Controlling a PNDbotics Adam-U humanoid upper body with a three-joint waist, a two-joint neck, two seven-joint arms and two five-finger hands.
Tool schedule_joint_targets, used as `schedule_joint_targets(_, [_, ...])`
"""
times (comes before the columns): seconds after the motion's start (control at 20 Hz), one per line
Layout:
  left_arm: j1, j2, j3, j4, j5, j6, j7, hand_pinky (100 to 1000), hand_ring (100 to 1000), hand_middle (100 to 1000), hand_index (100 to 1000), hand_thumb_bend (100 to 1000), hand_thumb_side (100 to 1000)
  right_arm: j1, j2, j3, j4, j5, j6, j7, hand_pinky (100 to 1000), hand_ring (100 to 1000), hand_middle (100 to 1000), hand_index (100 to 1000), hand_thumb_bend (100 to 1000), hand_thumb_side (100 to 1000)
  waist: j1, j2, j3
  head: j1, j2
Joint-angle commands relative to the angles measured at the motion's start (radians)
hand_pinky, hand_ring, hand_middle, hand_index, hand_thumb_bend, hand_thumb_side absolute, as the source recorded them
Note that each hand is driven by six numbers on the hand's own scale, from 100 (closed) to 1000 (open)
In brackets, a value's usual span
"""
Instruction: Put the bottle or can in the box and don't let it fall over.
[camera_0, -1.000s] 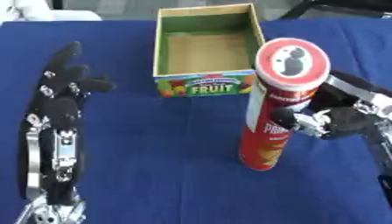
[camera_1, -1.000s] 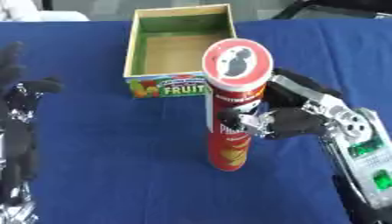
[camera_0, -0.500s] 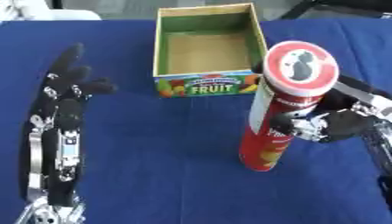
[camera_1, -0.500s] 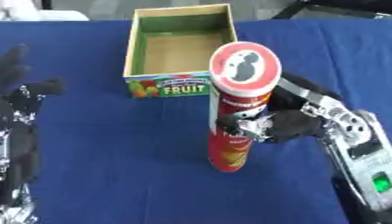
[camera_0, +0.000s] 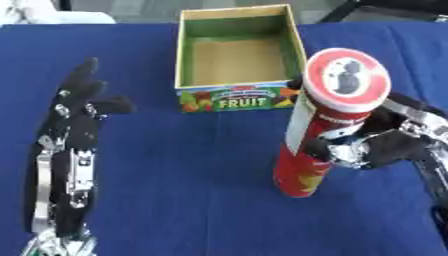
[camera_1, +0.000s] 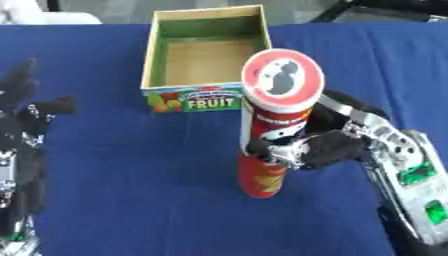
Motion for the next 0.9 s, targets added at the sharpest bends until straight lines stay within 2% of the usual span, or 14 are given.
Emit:
schedule_joint_targets(0.05, [-0.002, 0.02, 0.0, -0.018, 0.015, 0.011, -0.002, 832, 640, 906, 790, 100, 672, -0.007, -0.004, -0.002, -0.018, -0.013, 0.01, -0.003, 1000, 995, 961, 914, 403, 152, -0.001, -0.016, 0.001, 0.002, -0.011])
schedule_joint_targets(0.35, [0.006, 0.018, 0.004, -0.018, 0.016, 0.024, -0.009, 848, 650, 923, 805, 100, 672, -0.009, -0.003, -0.002, -0.018, -0.036, 0.021, -0.007, 1000, 991, 936, 876, 320, 100, -0.001, -0.016, -0.001, 0.001, -0.012])
schedule_joint_targets(0.5, [0.01, 0.014, 0.005, -0.018, 0.013, 0.031, -0.013, 863, 658, 927, 818, 100, 672, -0.01, -0.003, -0.002, -0.018, -0.044, 0.027, -0.009, 1000, 990, 929, 860, 208, 100, -0.001, -0.016, -0.001, 0.001, -0.012])
schedule_joint_targets(0.55, [0.011, 0.014, 0.006, -0.018, 0.012, 0.032, -0.014, 864, 659, 928, 820, 100, 672, -0.01, -0.002, -0.002, -0.018, -0.047, 0.028, -0.01, 1000, 991, 930, 859, 200, 100, -0.001, -0.017, -0.001, 0.001, -0.012])
schedule_joint_targets(0.6, [0.013, 0.014, 0.005, -0.018, 0.01, 0.033, -0.016, 872, 664, 943, 834, 100, 672, -0.011, -0.002, -0.003, -0.018, -0.049, 0.03, -0.012, 1000, 989, 925, 849, 120, 100, 0.0, -0.017, -0.001, 0.002, -0.013])
schedule_joint_targets(0.9, [0.02, 0.013, 0.013, -0.018, -0.011, 0.036, -0.022, 892, 680, 961, 818, 100, 672, -0.015, -0.001, -0.009, -0.017, -0.064, 0.042, -0.047, 1000, 977, 897, 807, 100, 100, 0.002, -0.017, 0.001, -0.001, -0.012])
